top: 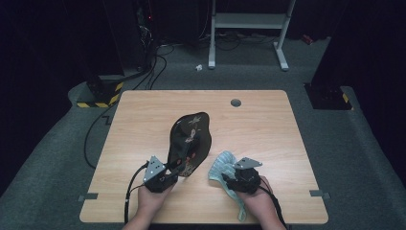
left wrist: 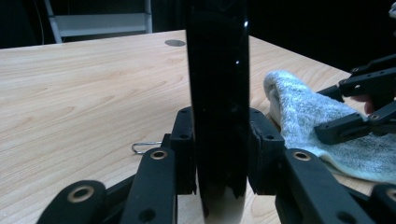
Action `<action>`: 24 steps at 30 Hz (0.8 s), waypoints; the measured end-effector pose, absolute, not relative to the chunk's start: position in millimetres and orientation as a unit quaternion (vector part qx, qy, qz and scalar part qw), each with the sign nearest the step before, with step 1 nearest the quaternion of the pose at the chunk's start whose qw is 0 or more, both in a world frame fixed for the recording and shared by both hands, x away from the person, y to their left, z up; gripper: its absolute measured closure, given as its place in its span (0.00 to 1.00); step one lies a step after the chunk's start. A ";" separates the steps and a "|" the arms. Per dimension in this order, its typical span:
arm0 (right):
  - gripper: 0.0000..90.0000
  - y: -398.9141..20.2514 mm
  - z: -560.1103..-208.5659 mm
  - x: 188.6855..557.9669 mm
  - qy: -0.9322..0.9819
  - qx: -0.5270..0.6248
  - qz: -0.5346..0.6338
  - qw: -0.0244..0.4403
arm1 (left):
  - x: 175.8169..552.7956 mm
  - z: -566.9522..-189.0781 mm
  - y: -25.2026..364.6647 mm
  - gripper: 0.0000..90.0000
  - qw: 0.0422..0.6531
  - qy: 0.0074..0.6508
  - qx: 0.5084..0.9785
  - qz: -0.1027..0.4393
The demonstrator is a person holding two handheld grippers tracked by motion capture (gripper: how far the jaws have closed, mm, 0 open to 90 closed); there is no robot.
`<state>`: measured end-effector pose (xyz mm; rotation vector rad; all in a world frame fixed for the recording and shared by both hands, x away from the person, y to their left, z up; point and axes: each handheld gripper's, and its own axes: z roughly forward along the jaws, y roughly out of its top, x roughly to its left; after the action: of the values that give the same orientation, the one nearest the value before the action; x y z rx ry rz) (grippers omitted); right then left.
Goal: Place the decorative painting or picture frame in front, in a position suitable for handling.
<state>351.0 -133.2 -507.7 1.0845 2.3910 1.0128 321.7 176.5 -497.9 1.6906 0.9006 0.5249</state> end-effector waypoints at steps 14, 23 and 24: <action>0.73 -129.4 -512.6 347.7 0.850 0.363 0.333 0.183 | 325.2 -499.5 173.3 0.73 0.557 0.380 0.708 0.210; 0.76 -136.2 -495.4 339.4 0.824 0.356 0.393 0.199 | 325.4 -500.9 174.1 0.80 0.558 0.379 0.706 0.215; 0.76 -136.9 -492.5 338.4 0.819 0.357 0.402 0.200 | 325.4 -501.1 174.2 0.82 0.558 0.379 0.706 0.215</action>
<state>338.4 -136.9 -492.5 0.9981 2.2904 1.1229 325.4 174.2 -501.1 1.6657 0.8943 0.5080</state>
